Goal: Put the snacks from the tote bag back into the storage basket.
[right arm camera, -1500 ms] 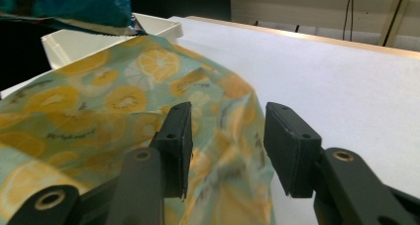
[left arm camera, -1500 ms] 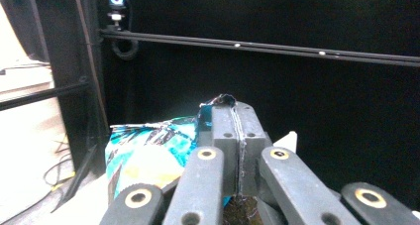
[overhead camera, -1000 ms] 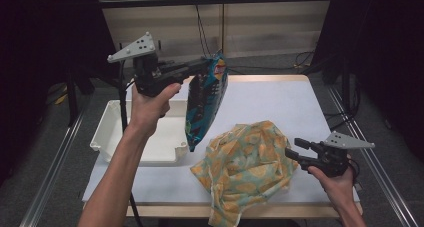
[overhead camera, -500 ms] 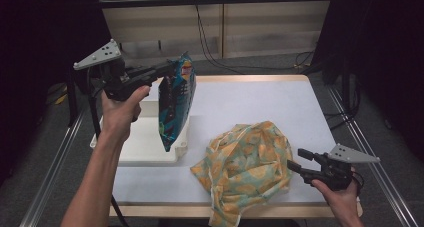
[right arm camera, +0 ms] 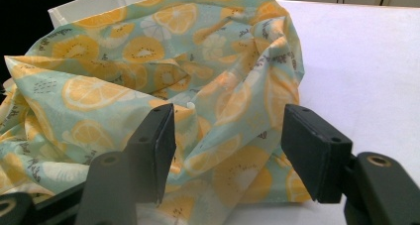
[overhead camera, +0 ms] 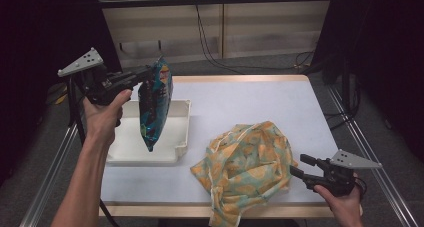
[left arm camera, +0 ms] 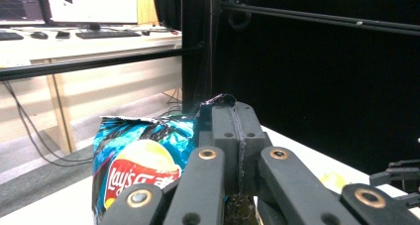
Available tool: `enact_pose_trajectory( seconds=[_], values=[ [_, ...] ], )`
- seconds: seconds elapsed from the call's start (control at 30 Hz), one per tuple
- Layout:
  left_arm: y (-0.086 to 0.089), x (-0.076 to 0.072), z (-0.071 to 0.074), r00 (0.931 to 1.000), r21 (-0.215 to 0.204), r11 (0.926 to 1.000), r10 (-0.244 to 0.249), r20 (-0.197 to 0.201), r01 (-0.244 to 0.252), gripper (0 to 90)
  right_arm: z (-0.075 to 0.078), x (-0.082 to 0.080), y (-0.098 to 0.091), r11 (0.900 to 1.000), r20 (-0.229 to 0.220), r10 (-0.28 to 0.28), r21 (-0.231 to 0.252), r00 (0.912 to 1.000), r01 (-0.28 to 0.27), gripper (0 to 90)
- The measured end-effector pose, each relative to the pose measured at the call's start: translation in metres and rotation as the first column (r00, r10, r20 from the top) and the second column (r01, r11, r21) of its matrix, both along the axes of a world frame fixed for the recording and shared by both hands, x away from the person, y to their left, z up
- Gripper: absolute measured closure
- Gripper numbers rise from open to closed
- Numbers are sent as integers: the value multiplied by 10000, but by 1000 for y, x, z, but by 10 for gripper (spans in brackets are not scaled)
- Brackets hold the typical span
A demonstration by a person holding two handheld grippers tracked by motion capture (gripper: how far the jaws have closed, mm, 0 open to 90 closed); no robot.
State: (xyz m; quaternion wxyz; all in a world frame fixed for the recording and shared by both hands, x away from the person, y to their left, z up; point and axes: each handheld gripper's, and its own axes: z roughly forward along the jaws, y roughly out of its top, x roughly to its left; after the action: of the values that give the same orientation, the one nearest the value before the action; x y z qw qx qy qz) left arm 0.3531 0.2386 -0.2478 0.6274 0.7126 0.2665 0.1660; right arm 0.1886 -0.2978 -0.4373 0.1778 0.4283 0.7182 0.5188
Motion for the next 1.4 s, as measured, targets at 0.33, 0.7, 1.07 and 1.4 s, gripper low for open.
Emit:
enact_pose_trajectory(
  seconds=[0.33, 0.7, 1.07, 1.4],
  values=[
    [18, 0, -19, 9997, 18, 9998, 187, -172, -187, 900, -2, 1, 3, 10000, 19, 3, 20, 10000, -3, 381],
    [37, 5, -32, 9944, 454, 9955, 854, -618, -827, 900, -1, 0, -1, 9999, 165, -52, 136, 9999, 50, 382],
    [58, 12, -48, 9837, 565, 9871, 1548, -911, -1501, 900, -1, 1, -2, 9999, 116, -53, 151, 9999, 51, 384],
    [66, 29, -70, 9679, 440, 9731, 2294, -1028, -2259, 900, 0, 1, -2, 9999, 156, -71, 119, 9999, 70, 388]
  ],
)
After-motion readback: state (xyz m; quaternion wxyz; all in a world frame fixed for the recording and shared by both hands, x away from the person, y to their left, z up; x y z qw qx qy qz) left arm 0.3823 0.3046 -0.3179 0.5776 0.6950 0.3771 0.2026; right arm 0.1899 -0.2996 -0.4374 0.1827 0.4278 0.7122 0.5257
